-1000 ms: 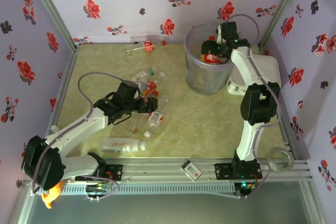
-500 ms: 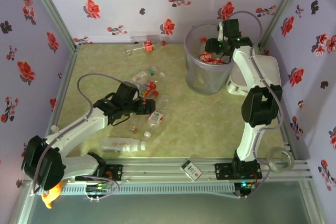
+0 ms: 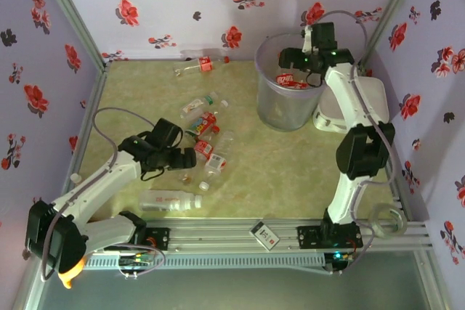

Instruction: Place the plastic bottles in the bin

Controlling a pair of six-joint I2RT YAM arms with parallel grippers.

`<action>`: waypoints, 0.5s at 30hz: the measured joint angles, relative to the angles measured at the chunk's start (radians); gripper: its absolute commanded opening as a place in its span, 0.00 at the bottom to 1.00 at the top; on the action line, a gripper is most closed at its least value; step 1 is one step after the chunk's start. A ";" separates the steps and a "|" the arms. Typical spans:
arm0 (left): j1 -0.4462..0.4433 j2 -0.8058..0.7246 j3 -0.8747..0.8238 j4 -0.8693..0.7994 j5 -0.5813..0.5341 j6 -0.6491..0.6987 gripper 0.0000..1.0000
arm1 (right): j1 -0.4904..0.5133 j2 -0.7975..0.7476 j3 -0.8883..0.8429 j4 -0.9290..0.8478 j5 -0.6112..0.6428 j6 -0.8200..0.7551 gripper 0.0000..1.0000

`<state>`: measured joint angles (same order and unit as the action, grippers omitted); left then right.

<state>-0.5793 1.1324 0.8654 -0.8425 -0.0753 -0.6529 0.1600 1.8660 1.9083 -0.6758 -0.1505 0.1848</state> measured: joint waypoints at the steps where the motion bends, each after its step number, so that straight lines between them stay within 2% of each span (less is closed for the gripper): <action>1: 0.000 -0.007 0.009 -0.044 -0.006 -0.026 0.98 | 0.002 -0.040 -0.012 0.005 -0.004 -0.001 0.96; 5: 0.000 -0.067 0.030 -0.210 -0.018 -0.150 0.94 | 0.004 -0.222 -0.102 0.029 -0.012 -0.002 0.97; 8: -0.009 -0.099 0.074 -0.336 -0.030 -0.252 0.96 | 0.004 -0.314 -0.158 0.043 -0.015 -0.002 0.97; 15: -0.075 -0.150 0.098 -0.500 -0.043 -0.485 0.97 | 0.003 -0.345 -0.286 0.071 -0.019 -0.002 0.97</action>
<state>-0.6544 0.9829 0.9634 -1.3422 -0.1188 -1.1378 0.1635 1.5211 1.6218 -0.6048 -0.1696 0.1829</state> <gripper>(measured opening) 0.978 0.967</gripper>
